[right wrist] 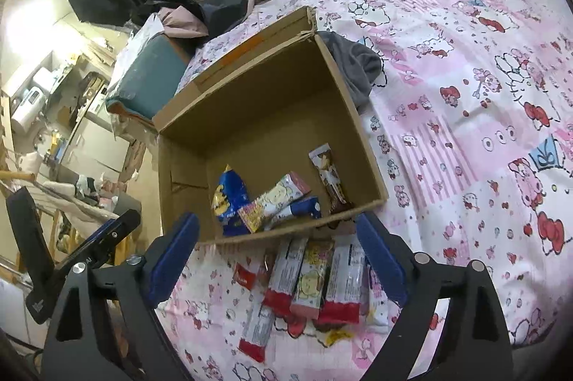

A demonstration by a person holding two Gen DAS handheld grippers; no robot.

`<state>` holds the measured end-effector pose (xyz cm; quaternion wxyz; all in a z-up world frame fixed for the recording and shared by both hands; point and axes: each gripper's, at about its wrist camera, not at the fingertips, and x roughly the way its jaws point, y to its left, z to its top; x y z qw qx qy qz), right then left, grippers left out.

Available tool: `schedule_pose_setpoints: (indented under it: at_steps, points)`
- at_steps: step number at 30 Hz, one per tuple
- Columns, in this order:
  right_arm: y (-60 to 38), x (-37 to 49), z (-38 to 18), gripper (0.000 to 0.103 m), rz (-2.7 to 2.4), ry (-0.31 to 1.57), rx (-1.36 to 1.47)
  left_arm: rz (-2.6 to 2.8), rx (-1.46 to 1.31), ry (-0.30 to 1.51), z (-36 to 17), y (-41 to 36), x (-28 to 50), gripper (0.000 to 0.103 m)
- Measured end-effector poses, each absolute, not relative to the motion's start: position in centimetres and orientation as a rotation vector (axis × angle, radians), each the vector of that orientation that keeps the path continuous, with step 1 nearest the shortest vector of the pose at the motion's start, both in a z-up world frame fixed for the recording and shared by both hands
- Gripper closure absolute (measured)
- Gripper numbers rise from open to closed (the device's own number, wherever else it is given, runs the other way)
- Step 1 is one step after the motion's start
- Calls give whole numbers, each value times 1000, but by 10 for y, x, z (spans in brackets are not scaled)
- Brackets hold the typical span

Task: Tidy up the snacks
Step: 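Move the left tool back to the snack pile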

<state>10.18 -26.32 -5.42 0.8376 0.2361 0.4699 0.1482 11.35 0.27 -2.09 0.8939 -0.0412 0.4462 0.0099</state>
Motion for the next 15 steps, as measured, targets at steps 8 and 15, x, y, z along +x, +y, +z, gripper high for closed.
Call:
schedule_pose_setpoints:
  at_steps: [8, 15]
  points:
    - [-272, 82, -68, 11, 271, 1047, 531, 5, -50, 920, -24, -7, 88, 14]
    - [-279, 78, -91, 11, 260, 1133, 579, 19, -132, 993, -42, -1, 80, 14]
